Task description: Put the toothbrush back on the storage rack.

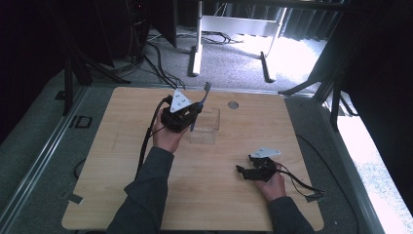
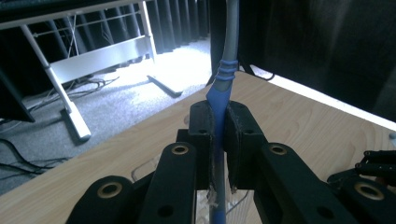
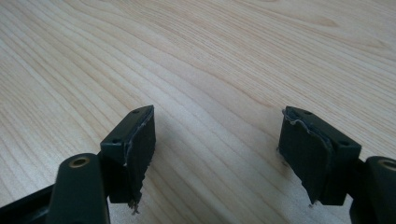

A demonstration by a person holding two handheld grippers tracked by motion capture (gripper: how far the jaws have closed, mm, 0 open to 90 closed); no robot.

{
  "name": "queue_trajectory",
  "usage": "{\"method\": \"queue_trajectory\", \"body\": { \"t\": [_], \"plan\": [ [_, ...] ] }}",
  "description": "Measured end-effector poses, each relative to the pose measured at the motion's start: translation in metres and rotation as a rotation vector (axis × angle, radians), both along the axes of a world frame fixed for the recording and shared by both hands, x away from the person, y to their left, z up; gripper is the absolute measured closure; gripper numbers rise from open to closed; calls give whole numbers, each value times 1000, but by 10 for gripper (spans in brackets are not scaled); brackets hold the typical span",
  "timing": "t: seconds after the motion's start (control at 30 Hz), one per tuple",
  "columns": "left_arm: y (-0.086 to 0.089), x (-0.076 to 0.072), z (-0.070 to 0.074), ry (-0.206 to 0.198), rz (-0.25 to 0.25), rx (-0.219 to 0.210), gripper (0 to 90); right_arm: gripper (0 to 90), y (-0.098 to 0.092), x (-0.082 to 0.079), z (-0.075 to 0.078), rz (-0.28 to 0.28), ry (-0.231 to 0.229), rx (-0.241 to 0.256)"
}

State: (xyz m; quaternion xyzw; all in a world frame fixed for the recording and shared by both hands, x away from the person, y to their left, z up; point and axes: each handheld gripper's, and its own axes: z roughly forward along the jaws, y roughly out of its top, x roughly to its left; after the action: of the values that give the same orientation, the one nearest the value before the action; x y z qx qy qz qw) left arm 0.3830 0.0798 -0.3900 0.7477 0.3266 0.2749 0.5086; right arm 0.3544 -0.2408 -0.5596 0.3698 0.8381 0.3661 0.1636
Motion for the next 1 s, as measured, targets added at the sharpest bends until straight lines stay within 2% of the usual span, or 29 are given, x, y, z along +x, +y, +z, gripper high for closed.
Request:
{"method": "queue_trajectory", "body": {
  "t": [0.27,0.37,1.0],
  "plan": [
    [-3,2,0,-20,-1,-4,820,269,0,0,0,0,0,0],
    [-3,4,-1,-47,0,-15,819,269,0,0,0,0,0,0],
    [-4,14,-12,-72,31,-27,818,270,0,0,0,1,0,0]
  ]
}}
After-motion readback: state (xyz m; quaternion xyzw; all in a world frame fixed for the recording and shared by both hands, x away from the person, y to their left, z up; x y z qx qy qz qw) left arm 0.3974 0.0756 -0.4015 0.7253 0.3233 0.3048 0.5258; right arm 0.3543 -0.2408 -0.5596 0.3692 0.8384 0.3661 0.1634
